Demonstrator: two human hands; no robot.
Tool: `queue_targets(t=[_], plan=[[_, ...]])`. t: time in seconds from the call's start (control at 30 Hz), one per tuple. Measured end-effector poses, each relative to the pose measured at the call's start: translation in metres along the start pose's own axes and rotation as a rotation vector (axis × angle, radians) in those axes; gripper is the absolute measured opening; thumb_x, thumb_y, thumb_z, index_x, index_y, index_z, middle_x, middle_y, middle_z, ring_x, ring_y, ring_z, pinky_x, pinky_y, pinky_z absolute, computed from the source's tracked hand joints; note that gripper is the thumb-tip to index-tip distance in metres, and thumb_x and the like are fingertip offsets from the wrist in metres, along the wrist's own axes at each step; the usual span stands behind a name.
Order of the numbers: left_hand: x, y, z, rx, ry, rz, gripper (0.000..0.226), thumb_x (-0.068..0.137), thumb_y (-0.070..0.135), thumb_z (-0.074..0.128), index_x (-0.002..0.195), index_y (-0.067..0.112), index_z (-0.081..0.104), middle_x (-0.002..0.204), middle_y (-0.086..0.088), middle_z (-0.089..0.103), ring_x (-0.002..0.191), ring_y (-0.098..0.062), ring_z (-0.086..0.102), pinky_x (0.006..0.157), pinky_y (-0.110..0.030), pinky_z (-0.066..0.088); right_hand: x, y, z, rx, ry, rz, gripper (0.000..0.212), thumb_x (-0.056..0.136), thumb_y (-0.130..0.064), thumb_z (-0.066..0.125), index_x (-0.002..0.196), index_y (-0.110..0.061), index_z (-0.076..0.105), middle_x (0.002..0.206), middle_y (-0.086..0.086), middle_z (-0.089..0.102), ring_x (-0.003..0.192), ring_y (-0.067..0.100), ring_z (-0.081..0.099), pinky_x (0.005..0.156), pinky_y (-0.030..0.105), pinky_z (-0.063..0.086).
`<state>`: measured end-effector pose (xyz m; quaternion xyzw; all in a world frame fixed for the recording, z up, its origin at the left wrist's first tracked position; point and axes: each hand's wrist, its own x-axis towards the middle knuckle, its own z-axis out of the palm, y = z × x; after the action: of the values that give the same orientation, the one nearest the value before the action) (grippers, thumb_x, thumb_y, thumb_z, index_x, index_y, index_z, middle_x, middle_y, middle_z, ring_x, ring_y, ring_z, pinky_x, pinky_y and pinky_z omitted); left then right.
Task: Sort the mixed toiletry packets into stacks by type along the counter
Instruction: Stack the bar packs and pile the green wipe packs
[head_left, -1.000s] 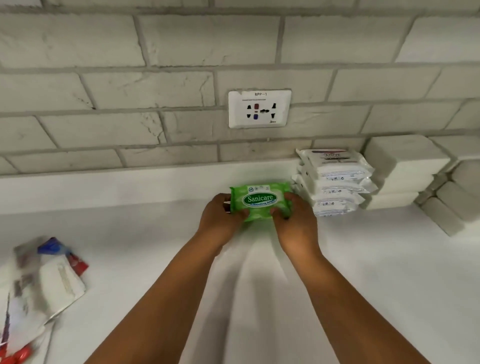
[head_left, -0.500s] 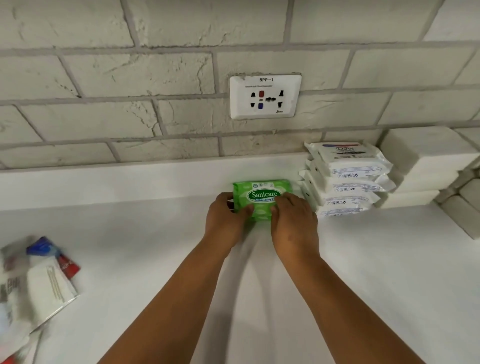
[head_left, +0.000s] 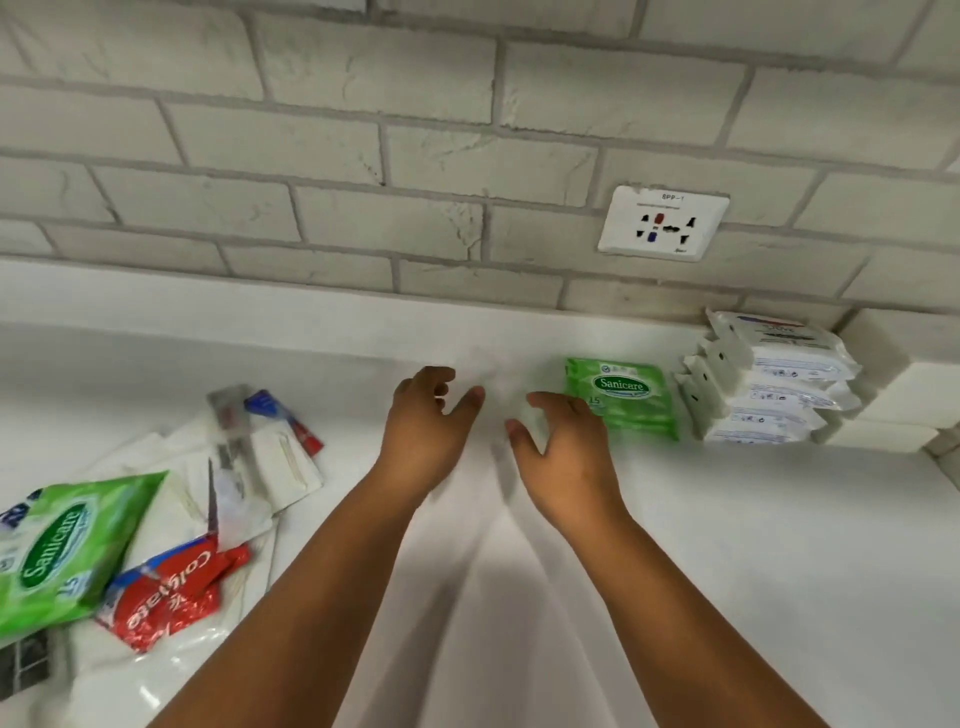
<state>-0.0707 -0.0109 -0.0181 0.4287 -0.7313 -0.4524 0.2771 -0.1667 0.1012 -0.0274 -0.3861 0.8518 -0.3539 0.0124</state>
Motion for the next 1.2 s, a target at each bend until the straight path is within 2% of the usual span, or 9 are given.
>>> queue_targets(t=[0.27,0.37,0.57,0.63,0.73,0.83,0.97,1.13,1.2], plan=[[-0.044,-0.067,-0.162,0.226,0.177,0.029,0.036,0.087,0.038,0.065,0.119,0.021,0.061,0.118,0.000,0.055,0.102,-0.016,0.057,0.092,-0.035,0.048,-0.064,-0.129,0.052,0.106,-0.305,-0.108,0.044,0.092,-0.046,0.053,0.132,-0.029,0.048,0.137,-0.009,0.046,0.130,0.012,0.038,0.103,0.022,0.033],[-0.053,-0.095,-0.220,0.328,0.179,0.001,0.035,0.088,0.036,0.064,0.120,0.022,0.060,0.118,-0.002,0.055,0.103,-0.018,0.058,0.093,-0.034,0.047,-0.084,-0.175,0.081,0.134,-0.392,-0.100,0.043,0.091,-0.047,0.053,0.131,-0.030,0.049,0.134,-0.008,0.048,0.124,0.010,0.044,0.094,0.018,0.037],[-0.055,-0.151,-0.301,0.644,0.075,-0.189,0.049,0.090,0.044,0.058,0.128,0.013,0.053,0.125,-0.010,0.053,0.114,-0.030,0.053,0.092,-0.038,0.046,-0.120,-0.235,0.140,0.195,-0.535,-0.008,0.040,0.091,-0.040,0.059,0.124,-0.019,0.056,0.114,-0.002,0.063,0.100,0.010,0.059,0.087,0.024,0.049],[-0.054,-0.164,-0.314,0.727,0.025,-0.268,0.050,0.090,0.051,0.053,0.120,0.011,0.056,0.117,-0.011,0.058,0.110,-0.030,0.055,0.089,-0.038,0.047,-0.125,-0.250,0.156,0.139,-0.542,0.010,0.041,0.091,-0.039,0.058,0.124,-0.014,0.058,0.108,0.001,0.066,0.096,0.013,0.060,0.082,0.021,0.045],[-0.054,-0.175,-0.317,0.783,-0.045,-0.263,0.044,0.092,0.054,0.046,0.088,0.012,0.057,0.093,-0.008,0.059,0.094,-0.028,0.058,0.079,-0.036,0.049,-0.129,-0.263,0.171,0.083,-0.524,0.029,0.036,0.091,-0.038,0.058,0.114,-0.010,0.063,0.103,0.004,0.069,0.093,0.018,0.062,0.078,0.023,0.045],[-0.059,-0.178,-0.315,0.734,-0.011,-0.203,0.036,0.094,0.049,0.045,0.080,0.016,0.052,0.089,-0.006,0.055,0.091,-0.027,0.056,0.077,-0.037,0.049,-0.132,-0.269,0.179,0.090,-0.493,0.043,0.028,0.091,-0.036,0.059,0.099,-0.011,0.067,0.085,0.001,0.069,0.077,0.015,0.063,0.071,0.029,0.052],[-0.062,-0.184,-0.314,0.637,0.051,-0.109,0.034,0.096,0.044,0.046,0.090,0.013,0.058,0.095,-0.007,0.058,0.093,-0.026,0.054,0.078,-0.036,0.046,-0.135,-0.269,0.186,0.192,-0.462,0.149,0.025,0.088,-0.031,0.065,0.103,-0.011,0.065,0.087,0.001,0.068,0.081,0.017,0.066,0.077,0.036,0.056],[-0.062,-0.164,-0.320,0.119,0.025,-0.066,0.020,0.093,0.041,0.055,0.105,0.025,0.052,0.085,0.006,0.065,0.073,-0.009,0.064,0.055,-0.019,0.047,-0.138,-0.269,0.183,0.568,-0.424,0.381,0.019,0.086,-0.024,0.069,0.103,-0.017,0.061,0.090,0.000,0.071,0.081,0.016,0.070,0.076,0.036,0.059],[-0.059,-0.154,-0.324,-0.087,-0.038,-0.085,0.018,0.090,0.040,0.061,0.104,0.030,0.054,0.089,0.003,0.070,0.074,-0.013,0.070,0.062,-0.029,0.056,-0.136,-0.267,0.173,0.678,-0.417,0.429,0.017,0.087,-0.025,0.068,0.101,-0.020,0.060,0.091,0.001,0.072,0.079,0.014,0.071,0.071,0.030,0.059]])
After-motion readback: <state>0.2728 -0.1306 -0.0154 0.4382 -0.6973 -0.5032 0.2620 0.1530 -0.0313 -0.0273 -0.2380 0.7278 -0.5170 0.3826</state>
